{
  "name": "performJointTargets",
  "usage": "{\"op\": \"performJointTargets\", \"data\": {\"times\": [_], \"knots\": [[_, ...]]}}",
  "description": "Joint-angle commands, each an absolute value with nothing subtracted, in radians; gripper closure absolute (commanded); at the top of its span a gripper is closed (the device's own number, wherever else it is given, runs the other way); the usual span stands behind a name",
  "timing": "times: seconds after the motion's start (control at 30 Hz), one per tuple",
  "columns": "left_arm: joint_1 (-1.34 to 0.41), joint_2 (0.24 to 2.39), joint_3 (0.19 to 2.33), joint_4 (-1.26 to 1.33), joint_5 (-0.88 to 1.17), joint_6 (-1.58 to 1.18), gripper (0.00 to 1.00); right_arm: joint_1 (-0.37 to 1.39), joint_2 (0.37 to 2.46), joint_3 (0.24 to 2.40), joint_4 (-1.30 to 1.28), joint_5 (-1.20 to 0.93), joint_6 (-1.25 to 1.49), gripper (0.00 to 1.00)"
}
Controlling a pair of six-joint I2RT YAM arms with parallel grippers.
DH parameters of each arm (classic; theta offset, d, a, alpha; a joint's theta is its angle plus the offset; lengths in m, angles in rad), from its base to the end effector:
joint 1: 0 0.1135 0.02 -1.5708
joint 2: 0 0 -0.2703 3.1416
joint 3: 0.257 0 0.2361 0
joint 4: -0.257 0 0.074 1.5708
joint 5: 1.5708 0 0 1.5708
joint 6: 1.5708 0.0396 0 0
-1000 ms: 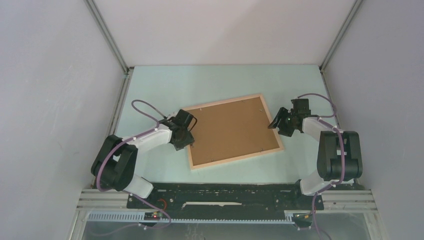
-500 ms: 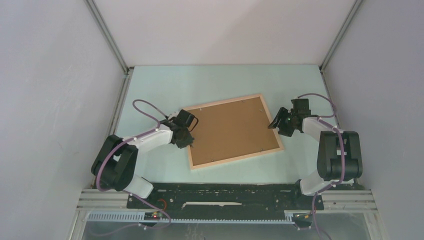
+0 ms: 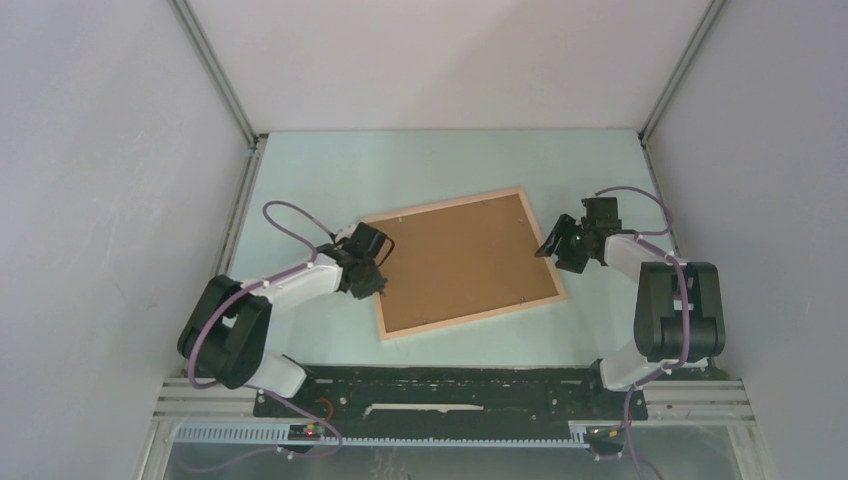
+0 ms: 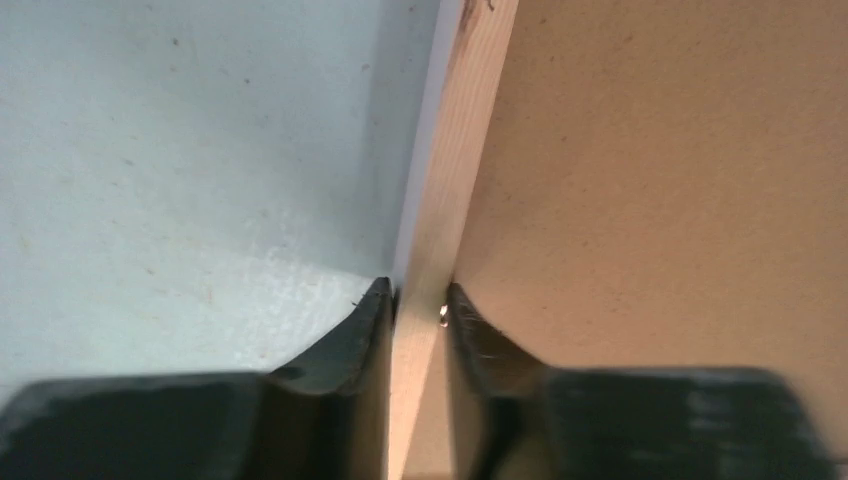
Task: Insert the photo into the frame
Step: Install the photo frame at the center of the board.
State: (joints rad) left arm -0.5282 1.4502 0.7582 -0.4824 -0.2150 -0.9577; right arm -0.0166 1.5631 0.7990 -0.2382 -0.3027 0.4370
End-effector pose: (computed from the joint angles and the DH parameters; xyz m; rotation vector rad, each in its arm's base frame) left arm 0.2160 -0.1162 0.1784 -0.6331 2.6280 -0.1524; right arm 0.2847 0.0071 0.1749 0.4710 2.5553 0.5454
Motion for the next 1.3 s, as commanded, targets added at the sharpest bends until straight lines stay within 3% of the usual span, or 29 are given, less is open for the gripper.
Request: {"op": "performJointTargets", "data": {"times": [0.0,0.07,0.2,0.47,0.73,1.27], "knots": [[-0.535,1.422,0.758,-0.557,-0.254,-0.932,0.56,-0.003,1.548,0.801,-0.193,-0.342,0.456,0.35],[-0.535,1.419,0.766,-0.561,-0.255,-0.932,0.49,-0.003,1.549,0.801,-0.191,-0.342,0.458,0.35],[-0.537,1.431,0.778,-0.560,-0.244,-0.934,0.50,-0.002,1.549,0.801,-0.193,-0.343,0.457,0.35],[-0.554,1.435,0.749,-0.536,-0.235,-0.946,0.70,-0.003,1.549,0.801,-0.191,-0.342,0.458,0.35],[-0.557,1.410,0.712,-0.440,-0.209,-0.948,0.99,-0.003,1.547,0.801,-0.192,-0.342,0.458,0.35],[-0.555,1.385,0.702,-0.482,-0.157,-1.051,1.00,-0.003,1.543,0.801,-0.193,-0.342,0.458,0.35]]}}
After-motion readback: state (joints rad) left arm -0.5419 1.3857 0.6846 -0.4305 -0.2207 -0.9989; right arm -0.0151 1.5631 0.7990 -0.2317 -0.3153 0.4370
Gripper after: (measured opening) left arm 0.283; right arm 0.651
